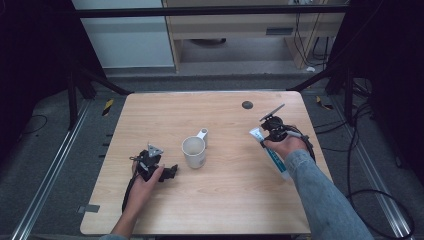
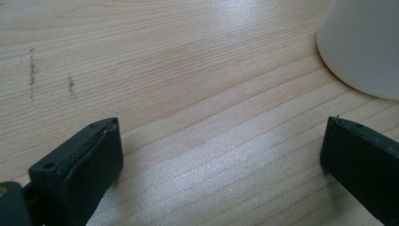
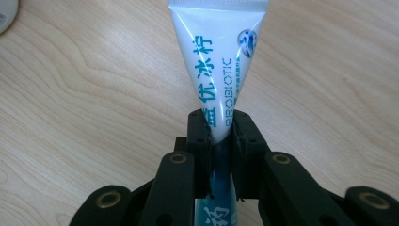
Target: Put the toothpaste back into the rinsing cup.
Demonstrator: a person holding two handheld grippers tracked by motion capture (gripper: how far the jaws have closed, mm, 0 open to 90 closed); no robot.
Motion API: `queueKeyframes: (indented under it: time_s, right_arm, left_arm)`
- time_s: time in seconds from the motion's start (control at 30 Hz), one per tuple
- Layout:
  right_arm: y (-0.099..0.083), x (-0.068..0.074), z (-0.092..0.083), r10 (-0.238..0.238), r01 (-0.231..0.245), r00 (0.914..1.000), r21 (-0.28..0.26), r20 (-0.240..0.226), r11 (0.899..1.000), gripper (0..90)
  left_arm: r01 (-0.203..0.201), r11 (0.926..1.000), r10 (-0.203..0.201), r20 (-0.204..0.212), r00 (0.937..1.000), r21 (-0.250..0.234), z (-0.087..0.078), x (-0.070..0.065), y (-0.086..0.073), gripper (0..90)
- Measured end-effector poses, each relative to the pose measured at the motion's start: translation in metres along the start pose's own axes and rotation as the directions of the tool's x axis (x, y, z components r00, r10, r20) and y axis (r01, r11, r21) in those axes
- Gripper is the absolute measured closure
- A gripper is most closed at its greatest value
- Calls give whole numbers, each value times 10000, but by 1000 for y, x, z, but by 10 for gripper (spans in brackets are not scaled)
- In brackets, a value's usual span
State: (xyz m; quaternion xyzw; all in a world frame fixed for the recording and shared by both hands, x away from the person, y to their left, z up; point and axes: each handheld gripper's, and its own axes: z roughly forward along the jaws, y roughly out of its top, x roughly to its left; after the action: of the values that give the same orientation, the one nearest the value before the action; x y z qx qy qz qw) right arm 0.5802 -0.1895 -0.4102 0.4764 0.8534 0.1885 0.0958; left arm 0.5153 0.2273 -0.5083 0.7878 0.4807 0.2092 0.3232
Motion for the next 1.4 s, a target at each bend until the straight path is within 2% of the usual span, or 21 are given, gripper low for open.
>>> queueKeyframes:
  time_s: [0.27,0.43,0.7,0.9,1.0,1.07,1.17,1.23,1.27,1.37,1.4]
  right_arm:
    - [13,-3,-20,-184,204,9985,-389,519,9990,795]
    - [17,-4,-25,-226,264,9975,-575,664,9980,795]
    - [20,4,-30,-353,400,9977,-829,571,9958,796]
    - [24,18,-33,-476,507,9984,-1109,300,9925,796]
    - [28,32,-35,-705,708,9975,-1410,68,9875,796]
    - [28,35,-36,-758,746,9971,-1470,-31,9863,796]
    - [32,50,-39,-947,871,9951,-1953,-296,9769,796]
    - [32,54,-40,-990,907,9946,-2051,-307,9745,796]
    - [34,60,-42,-1064,947,9935,-2300,-392,9686,797]
    - [35,68,-43,-1135,981,9923,-2481,-487,9638,796]
    - [37,74,-45,-1189,993,9912,-2670,-585,9586,796]
  left_arm:
    - [-18,10000,18,7,10000,-3,0,0,0,0]
    - [-15,10000,15,5,10000,-5,0,0,0,0]
    - [-16,10000,16,7,10000,-4,0,0,0,0]
    - [-19,10000,19,6,10000,-1,0,0,0,0]
    - [-23,10000,23,3,10000,20,0,0,0,0]
    - [-21,10000,21,7,10000,1,0,0,0,0]
    - [-23,10000,23,7,10000,2,0,0,0,0]
    - [-26,10000,26,2,10000,23,0,0,0,0]
    - [-21,10000,21,7,10000,1,0,0,0,0]
    - [-21,10000,21,5,10000,0,0,0,0,0]
    - [-22,10000,22,5,10000,2,0,0,0,0]
